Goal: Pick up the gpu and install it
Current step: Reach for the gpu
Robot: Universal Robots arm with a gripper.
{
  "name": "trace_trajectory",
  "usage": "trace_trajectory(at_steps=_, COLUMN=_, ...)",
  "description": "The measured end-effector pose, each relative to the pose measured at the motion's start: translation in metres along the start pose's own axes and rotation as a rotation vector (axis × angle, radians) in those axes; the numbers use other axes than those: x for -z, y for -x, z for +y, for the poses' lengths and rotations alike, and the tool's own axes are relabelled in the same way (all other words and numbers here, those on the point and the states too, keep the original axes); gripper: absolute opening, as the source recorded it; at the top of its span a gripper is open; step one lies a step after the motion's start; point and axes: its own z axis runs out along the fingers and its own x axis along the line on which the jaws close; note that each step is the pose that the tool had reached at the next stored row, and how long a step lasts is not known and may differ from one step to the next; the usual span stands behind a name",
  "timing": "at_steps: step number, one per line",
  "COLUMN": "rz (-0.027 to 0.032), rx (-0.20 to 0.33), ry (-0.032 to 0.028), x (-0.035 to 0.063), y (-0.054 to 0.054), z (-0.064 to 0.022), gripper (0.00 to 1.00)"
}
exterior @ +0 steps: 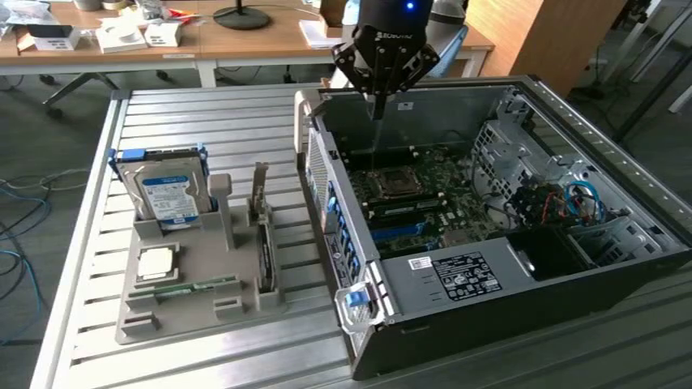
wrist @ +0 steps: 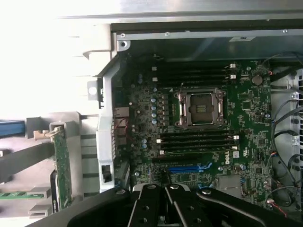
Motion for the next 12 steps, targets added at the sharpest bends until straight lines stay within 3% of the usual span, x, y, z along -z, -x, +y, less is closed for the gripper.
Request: trace_trajectory(at_steps=12, rz=-0.0027, rx=0.0, ry=0.0002, x=0.0007, y=-0.039, z=-0.0026, gripper=0.11)
